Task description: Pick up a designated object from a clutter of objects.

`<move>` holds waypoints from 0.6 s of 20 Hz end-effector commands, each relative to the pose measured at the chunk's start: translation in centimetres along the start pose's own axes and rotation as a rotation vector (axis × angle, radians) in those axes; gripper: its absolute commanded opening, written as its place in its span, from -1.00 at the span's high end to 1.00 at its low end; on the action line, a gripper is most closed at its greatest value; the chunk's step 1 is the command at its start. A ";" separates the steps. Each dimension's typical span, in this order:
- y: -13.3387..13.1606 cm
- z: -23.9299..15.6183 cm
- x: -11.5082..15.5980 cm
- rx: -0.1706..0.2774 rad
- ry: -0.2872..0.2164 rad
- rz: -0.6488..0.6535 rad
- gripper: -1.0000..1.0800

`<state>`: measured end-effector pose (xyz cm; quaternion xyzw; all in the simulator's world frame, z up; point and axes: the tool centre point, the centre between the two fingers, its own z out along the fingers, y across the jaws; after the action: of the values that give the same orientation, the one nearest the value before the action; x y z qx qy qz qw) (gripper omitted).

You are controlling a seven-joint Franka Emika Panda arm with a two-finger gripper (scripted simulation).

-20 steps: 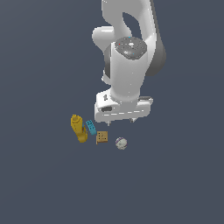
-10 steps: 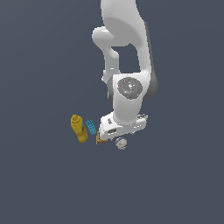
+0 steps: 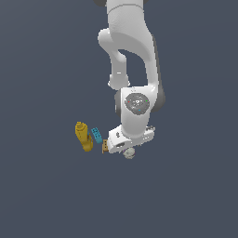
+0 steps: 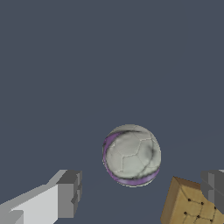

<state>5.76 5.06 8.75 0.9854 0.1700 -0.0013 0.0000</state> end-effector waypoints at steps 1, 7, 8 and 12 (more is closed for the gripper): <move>0.0 0.0 0.0 0.000 0.001 0.000 -0.92; 0.0 1.6 0.0 0.000 0.001 -0.001 -0.92; 0.0 2.1 0.0 0.000 0.001 -0.001 -0.92; 0.0 4.1 -0.1 0.000 0.002 -0.003 -0.92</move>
<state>5.69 5.08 5.34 0.9853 0.1711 -0.0005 0.0000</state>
